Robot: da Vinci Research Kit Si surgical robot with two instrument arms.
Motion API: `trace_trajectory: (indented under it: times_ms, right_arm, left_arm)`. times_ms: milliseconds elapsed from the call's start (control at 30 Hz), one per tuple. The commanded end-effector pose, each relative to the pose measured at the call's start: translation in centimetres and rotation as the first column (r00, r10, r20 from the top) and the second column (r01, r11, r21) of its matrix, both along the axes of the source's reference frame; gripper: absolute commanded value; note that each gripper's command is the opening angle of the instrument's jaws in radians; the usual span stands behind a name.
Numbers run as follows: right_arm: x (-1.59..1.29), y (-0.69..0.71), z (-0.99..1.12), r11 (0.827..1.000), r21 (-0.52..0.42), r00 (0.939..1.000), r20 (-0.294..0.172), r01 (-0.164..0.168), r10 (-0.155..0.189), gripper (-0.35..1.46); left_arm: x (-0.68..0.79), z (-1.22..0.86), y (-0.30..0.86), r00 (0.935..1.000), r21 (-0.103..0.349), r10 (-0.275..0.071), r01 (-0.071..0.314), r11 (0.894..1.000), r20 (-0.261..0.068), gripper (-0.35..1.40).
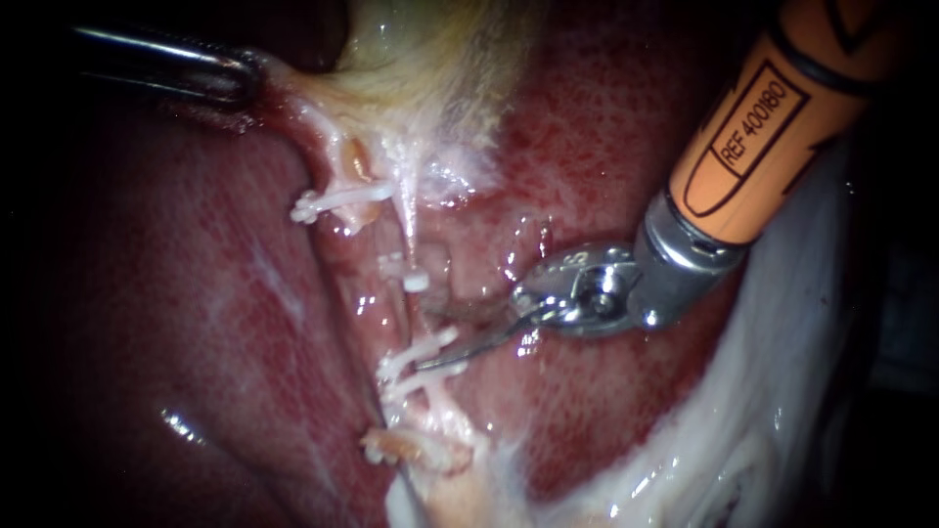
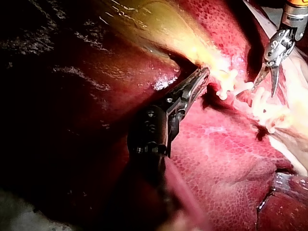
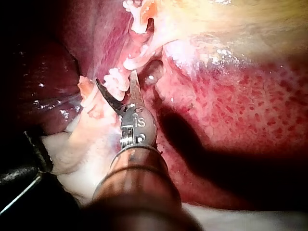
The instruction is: Go to the cutting position right tube
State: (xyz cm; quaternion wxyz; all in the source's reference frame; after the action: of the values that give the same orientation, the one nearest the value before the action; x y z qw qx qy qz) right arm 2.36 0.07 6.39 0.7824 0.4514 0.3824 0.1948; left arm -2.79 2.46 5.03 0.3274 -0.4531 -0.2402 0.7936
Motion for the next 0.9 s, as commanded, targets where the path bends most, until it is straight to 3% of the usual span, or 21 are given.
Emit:
trace_trajectory:
  times_ms: [33, 567, 700, 900]
  right_arm:
    - [-0.01, 0.0, 0.0, 1.0, 0.015, 1.0, 0.006, 0.0, 0.0, 1.4]
    - [-0.1, 0.12, 0.17, 0.985, 0.165, 0.9966, 0.064, 0.041, -0.052, 1.4]
    - [-0.1, 0.12, 0.19, 0.984, 0.17, 0.9956, 0.061, 0.06, -0.071, 1.38]
    - [-0.08, 0.16, 0.24, 0.98, 0.194, 0.9988, 0.016, 0.043, -0.047, 1.38]
  left_arm:
    - [0.0, 0.0, 0.0, 1.0, 0.0, 0.0, 0.0, 1.0, 0.0, -0.35]
    - [0.0, 0.0, 0.0, 1.0, 0.0, 0.0, 0.0, 1.0, 0.0, -0.35]
    - [0.0, 0.0, -0.01, 1.0, -0.001, 0.0, 0.0, 1.0, 0.0, -0.35]
    - [0.0, 0.0, -0.01, 1.0, -0.001, 0.0, 0.0, 1.0, 0.0, -0.35]
